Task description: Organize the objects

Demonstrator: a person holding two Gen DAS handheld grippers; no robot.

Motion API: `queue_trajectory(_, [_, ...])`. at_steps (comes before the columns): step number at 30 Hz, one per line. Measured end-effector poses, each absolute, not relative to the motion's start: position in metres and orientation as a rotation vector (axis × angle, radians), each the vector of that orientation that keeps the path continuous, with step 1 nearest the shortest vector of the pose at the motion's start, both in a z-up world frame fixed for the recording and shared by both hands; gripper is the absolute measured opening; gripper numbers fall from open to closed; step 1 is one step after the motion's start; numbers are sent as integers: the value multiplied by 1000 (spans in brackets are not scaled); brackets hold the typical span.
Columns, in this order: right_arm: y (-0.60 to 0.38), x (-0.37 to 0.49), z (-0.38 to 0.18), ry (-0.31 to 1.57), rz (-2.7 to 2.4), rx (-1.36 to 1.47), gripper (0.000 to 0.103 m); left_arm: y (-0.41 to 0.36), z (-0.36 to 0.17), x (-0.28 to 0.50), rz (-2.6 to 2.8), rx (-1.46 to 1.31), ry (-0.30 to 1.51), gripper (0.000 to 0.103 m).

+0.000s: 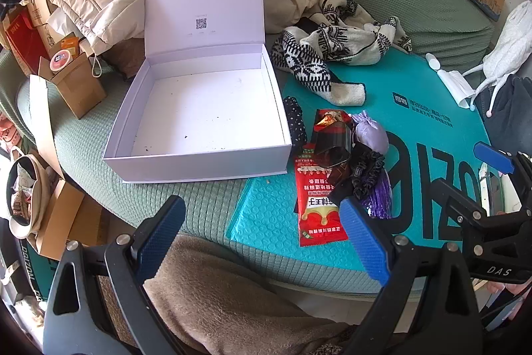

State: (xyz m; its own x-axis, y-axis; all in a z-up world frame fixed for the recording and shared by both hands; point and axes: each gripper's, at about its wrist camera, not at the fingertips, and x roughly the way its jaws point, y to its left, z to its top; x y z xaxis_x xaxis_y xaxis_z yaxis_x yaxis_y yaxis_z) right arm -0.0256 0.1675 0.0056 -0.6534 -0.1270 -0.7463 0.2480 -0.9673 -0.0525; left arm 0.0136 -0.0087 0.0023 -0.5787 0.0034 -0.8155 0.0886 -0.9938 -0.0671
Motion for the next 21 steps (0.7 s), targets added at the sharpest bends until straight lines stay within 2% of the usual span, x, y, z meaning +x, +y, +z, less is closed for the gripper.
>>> queue_trajectory(21, [168, -37, 1, 225, -2630, 1200, 102, -7, 2, 8, -2732, 1421, 154, 94])
